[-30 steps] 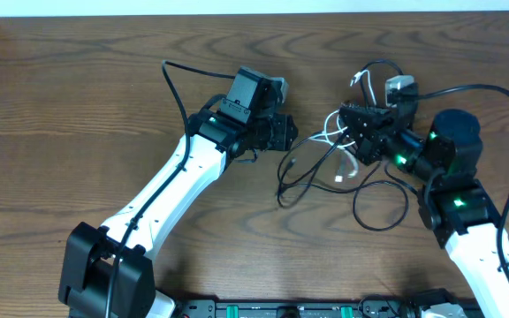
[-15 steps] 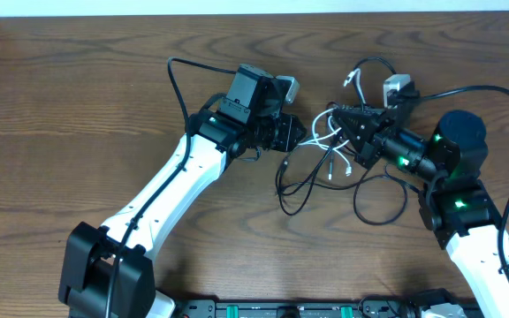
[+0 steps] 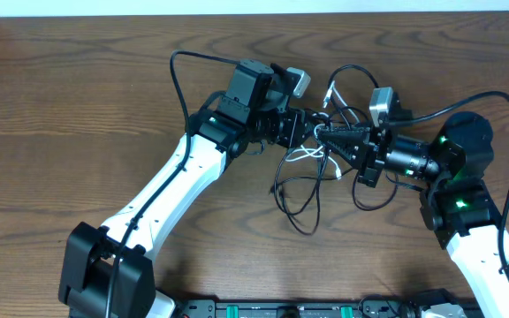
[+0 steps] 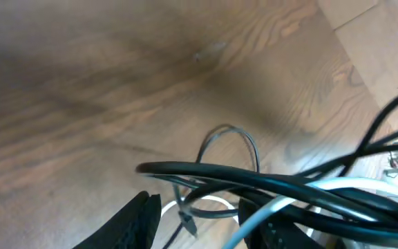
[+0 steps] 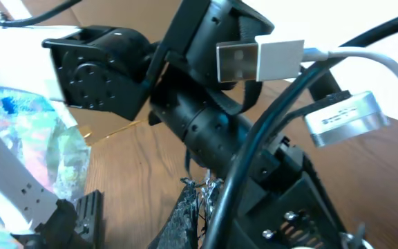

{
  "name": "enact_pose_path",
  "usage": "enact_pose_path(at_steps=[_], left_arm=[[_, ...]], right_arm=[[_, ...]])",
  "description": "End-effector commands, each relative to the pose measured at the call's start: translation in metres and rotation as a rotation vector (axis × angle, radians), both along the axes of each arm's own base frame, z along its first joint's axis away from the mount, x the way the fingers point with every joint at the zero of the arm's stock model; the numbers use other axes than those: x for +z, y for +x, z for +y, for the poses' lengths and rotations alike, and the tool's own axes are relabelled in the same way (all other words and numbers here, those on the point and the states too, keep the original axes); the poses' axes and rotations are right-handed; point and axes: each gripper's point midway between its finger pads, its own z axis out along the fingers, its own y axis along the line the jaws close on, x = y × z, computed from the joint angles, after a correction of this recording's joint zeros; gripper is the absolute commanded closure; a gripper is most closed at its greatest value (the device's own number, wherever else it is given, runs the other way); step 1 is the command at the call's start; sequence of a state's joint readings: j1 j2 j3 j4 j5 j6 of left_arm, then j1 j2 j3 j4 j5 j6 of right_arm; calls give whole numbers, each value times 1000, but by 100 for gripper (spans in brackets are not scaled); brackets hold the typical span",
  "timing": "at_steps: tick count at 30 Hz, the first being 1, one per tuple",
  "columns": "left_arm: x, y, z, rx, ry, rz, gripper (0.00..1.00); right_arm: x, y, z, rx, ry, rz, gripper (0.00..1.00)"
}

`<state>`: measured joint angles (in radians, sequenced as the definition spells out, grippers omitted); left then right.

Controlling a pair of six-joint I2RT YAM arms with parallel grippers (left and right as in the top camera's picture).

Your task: Untangle cables

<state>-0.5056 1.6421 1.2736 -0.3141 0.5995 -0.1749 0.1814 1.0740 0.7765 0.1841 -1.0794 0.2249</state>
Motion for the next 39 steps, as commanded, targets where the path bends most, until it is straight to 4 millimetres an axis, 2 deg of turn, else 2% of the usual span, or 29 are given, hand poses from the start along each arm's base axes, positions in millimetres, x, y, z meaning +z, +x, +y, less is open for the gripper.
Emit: enact_pose_path(at_steps=[1, 3, 12, 15, 16, 18, 22, 28, 31, 34, 37, 39], left_arm=[[-3, 11, 8, 46, 54, -55, 58], [-5, 17, 13, 75, 78, -68, 61], [5, 20, 5, 60, 43, -109, 60], [5, 19, 3, 56, 43, -109, 48], [5, 17, 1, 51, 42, -110, 36], [9, 18, -4, 45, 30, -131, 22], [17, 24, -7, 49, 6, -172, 14], [21, 26, -8, 46, -3, -193, 13], [20, 22, -13, -33, 37, -274, 13], [19, 13, -22, -122, 74, -347, 13], [13, -14, -35, -344, 110, -458, 13], [14, -15, -37, -370, 115, -488, 13]], right_arm=[[12, -9, 1, 47, 16, -44, 99], [15, -10, 1, 52, 25, -40, 99], [24, -9, 1, 50, 55, -30, 99], [24, -9, 1, 50, 56, -28, 99], [25, -9, 1, 49, 58, -27, 98], [25, -9, 1, 49, 61, -24, 96], [26, -9, 1, 49, 68, -5, 95], [36, -10, 1, 51, 100, 3, 96], [42, -11, 1, 53, 129, 34, 96], [52, -11, 0, 52, 161, 44, 99], [56, -2, -5, 0, 199, 104, 99], [56, -2, -5, -3, 211, 136, 99]])
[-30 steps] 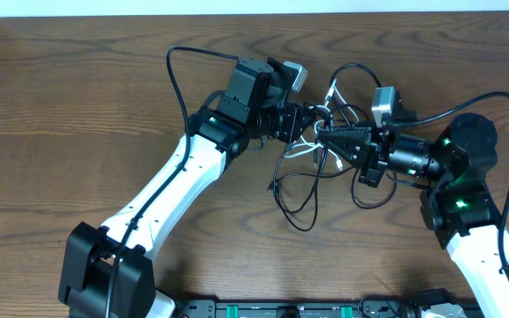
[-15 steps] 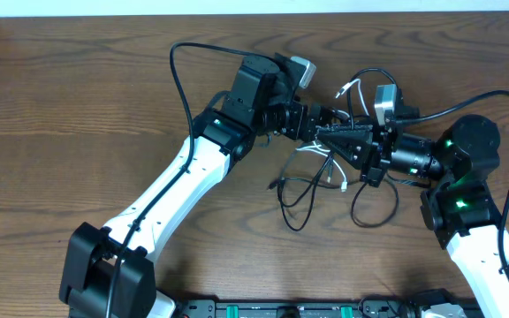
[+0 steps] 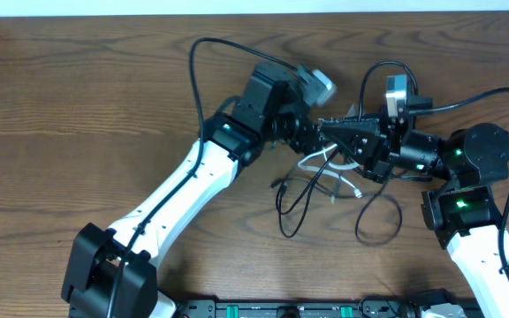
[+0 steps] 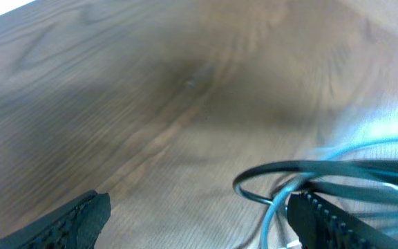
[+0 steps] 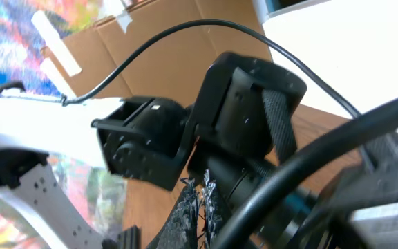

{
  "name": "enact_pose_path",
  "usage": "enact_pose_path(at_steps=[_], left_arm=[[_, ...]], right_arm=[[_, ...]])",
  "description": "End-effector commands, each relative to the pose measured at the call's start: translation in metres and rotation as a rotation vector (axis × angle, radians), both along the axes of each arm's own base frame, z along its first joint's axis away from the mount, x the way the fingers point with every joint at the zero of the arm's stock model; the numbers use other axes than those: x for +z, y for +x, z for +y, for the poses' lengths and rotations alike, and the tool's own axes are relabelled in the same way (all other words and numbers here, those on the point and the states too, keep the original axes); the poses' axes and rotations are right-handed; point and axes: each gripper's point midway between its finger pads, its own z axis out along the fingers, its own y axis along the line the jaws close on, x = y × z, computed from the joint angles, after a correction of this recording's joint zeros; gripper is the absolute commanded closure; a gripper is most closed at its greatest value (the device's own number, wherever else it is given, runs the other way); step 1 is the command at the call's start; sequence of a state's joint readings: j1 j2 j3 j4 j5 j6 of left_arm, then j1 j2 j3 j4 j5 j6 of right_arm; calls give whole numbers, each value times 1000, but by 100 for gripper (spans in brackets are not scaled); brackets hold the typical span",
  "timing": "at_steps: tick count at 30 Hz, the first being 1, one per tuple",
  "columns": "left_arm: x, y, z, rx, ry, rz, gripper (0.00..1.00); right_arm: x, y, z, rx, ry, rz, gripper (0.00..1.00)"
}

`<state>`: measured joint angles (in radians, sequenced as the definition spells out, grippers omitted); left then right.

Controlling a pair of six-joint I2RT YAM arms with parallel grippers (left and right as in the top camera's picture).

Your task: Untangle cables

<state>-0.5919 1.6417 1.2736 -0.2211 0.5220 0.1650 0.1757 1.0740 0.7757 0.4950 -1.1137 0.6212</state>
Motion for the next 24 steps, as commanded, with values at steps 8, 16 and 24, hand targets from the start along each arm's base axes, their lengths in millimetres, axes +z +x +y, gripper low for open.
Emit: enact_pose_path(at_steps=[8, 16, 24], left_arm=[[7, -20, -14, -201, -16, -103, 13], [15, -29, -21, -260, -70, -97, 92], [2, 29, 18, 177, 13, -17, 92]], right_arm=[[12, 4, -5, -31, 48, 63, 99], [12, 4, -5, -29, 47, 65, 99], [7, 5, -5, -33, 35, 70, 97]])
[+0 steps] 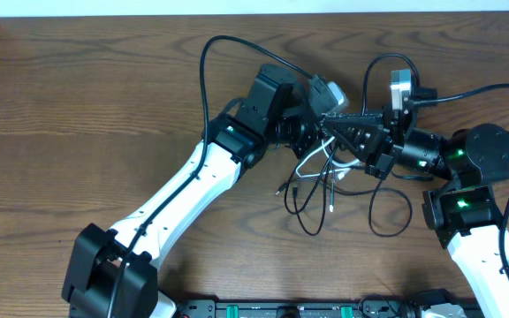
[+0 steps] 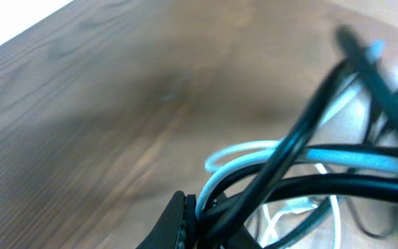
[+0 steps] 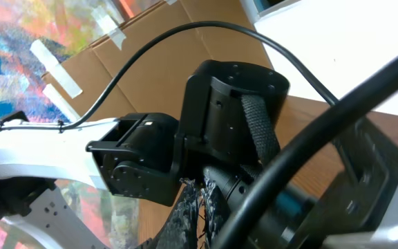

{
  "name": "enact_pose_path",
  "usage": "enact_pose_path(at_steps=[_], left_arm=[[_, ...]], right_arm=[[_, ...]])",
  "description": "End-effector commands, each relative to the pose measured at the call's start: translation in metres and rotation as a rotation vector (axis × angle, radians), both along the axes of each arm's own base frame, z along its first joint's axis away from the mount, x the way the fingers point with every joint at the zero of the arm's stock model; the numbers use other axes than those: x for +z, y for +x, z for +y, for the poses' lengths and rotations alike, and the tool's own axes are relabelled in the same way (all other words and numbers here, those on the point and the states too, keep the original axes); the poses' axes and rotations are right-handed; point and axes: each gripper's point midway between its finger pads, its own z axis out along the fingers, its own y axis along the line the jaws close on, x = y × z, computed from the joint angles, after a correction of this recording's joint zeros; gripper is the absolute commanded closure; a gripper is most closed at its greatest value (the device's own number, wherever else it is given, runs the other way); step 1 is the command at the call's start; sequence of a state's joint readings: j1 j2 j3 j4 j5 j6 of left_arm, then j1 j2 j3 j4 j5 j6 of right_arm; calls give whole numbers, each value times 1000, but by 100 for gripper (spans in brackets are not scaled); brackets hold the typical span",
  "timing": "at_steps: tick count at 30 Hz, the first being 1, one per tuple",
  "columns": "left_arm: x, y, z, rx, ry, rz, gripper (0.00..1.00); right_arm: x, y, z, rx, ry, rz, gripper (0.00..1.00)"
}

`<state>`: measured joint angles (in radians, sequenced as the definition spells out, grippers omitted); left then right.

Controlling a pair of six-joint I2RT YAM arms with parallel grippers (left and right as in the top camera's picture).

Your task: Untangle cables

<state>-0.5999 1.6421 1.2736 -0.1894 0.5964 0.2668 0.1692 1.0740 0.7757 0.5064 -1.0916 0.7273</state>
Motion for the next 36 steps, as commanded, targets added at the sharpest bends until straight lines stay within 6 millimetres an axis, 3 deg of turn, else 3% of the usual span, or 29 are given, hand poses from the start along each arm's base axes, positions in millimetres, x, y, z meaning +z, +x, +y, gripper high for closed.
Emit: enact_pose_path(at_steps=[1, 2, 6, 9, 11, 12, 14, 17, 22, 26, 29, 31, 36], left_arm=[[-10, 49, 41, 398, 29, 93, 92], [-14, 64, 63, 553, 21, 145, 92], [-23, 80, 100, 739, -5, 254, 92], [-28, 88, 123, 826, -25, 318, 92], [-29, 89, 131, 848, -32, 342, 92], [-28, 87, 130, 838, -37, 350, 93], [-23, 84, 126, 803, -50, 350, 93], [-15, 81, 125, 774, -44, 322, 93], [-3, 76, 127, 767, -52, 303, 92], [-7, 60, 123, 753, -17, 339, 93], [-9, 51, 112, 719, -7, 351, 92], [-8, 46, 103, 692, -7, 354, 92], [-8, 32, 82, 574, 49, 279, 93]], right_arm=[[3, 1, -2, -16, -9, -21, 96], [0, 2, -2, -21, -19, -28, 94], [-13, 9, -9, -52, -59, -23, 86], [-32, 21, -20, -121, -107, 20, 80], [-58, 41, -38, -257, -155, 134, 72], [-73, 52, -50, -349, -180, 208, 52], [-97, 68, -72, -513, -220, 330, 22], [-110, 76, -87, -632, -178, 481, 2], [-110, 77, -88, -663, 5, 729, 1], [-110, 76, -87, -661, 120, 880, 1], [-112, 68, -75, -603, 103, 907, 1], [-115, 64, -68, -586, 71, 894, 1], [-116, 66, -62, -593, -116, 635, 1]])
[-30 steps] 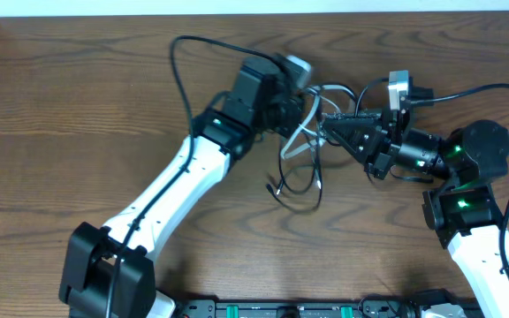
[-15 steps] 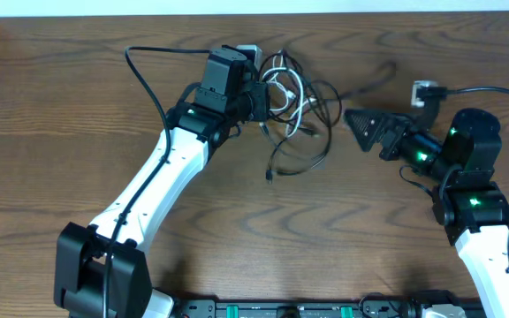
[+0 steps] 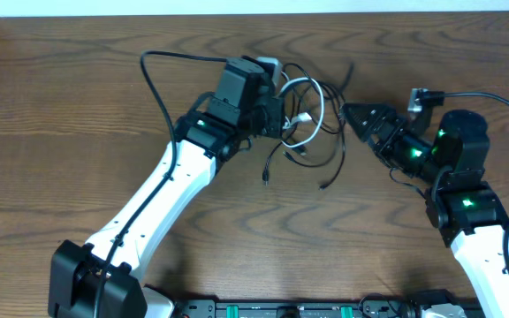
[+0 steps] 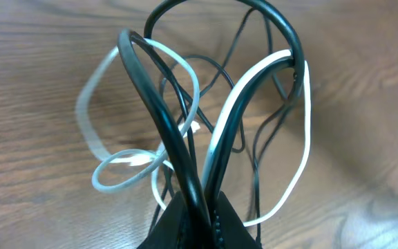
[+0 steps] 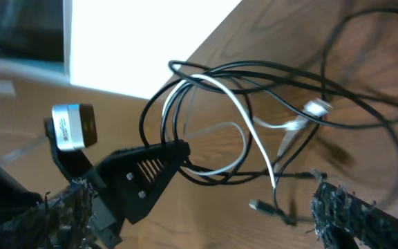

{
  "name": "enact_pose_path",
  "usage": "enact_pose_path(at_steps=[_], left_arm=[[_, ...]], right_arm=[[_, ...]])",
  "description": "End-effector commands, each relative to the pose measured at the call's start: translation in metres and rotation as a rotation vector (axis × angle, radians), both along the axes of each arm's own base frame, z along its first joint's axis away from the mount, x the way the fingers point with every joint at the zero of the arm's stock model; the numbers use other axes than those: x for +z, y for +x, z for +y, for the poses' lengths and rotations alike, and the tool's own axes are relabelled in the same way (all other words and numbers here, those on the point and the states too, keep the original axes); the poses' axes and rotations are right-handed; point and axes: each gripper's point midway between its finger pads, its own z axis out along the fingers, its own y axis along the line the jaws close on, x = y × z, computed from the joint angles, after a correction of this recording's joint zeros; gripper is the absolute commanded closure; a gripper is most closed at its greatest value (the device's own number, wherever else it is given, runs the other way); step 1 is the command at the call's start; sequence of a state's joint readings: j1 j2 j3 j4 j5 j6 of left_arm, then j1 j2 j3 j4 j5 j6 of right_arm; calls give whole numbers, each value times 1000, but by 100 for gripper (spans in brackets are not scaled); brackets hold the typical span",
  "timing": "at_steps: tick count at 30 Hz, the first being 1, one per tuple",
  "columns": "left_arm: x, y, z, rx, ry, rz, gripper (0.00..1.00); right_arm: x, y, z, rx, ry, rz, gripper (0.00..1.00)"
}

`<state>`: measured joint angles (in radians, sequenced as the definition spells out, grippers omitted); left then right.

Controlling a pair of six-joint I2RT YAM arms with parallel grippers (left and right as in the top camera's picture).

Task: Untangle cables
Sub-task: 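Pull both grippers apart, left moving left and right moving right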

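A tangle of black and white cables [image 3: 312,110] lies at the far middle of the wooden table, part of it lifted. My left gripper [image 3: 278,113] is shut on a thick black cable and a white cable [image 4: 216,149] where they cross; the left wrist view shows both strands pinched at my left gripper [image 4: 200,211], with loops fanning out above. My right gripper [image 3: 353,113] stands open to the right of the tangle, apart from it. In the right wrist view my right gripper [image 5: 206,214] is wide open, the cables [image 5: 254,131] lie beyond it, and a loose plug [image 5: 256,205] rests on the wood.
A loose black cable end [image 3: 266,172] trails toward the table's middle. Each arm's own black lead arcs above it, such as the left arm's lead [image 3: 162,66]. The table's back edge [image 3: 254,12] runs close behind the tangle.
My right gripper has opened, let go of the cables and now sits further right. My left gripper, still shut on the bundle, is now further left and back, with the tangle spread beside it.
Both grippers met at the tangle near the table's middle, the right one shut and the left one loosely around cables. Then the left gripper was wide open, then shut on the bundle. Now the right gripper is open and off, and the left holds the cables alone.
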<state>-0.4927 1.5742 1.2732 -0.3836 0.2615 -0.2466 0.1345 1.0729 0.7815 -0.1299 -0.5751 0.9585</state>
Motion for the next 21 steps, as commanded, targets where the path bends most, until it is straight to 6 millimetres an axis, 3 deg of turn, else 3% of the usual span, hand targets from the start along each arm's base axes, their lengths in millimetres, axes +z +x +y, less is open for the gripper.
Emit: enact_pose_path(at_steps=[1, 7, 14, 21], left_arm=[[11, -14, -18, -144, 40, -87, 93], [12, -31, -38, -308, 119, -177, 93], [8, -53, -58, -474, 192, -245, 93], [8, -62, -68, -548, 220, -285, 92]], right_arm=[[1, 6, -4, 32, -214, -174, 1], [-2, 8, -8, 52, -319, -243, 3], [-25, 13, -33, -65, -414, -142, 4], [-38, 14, -51, -145, -483, -83, 5]])
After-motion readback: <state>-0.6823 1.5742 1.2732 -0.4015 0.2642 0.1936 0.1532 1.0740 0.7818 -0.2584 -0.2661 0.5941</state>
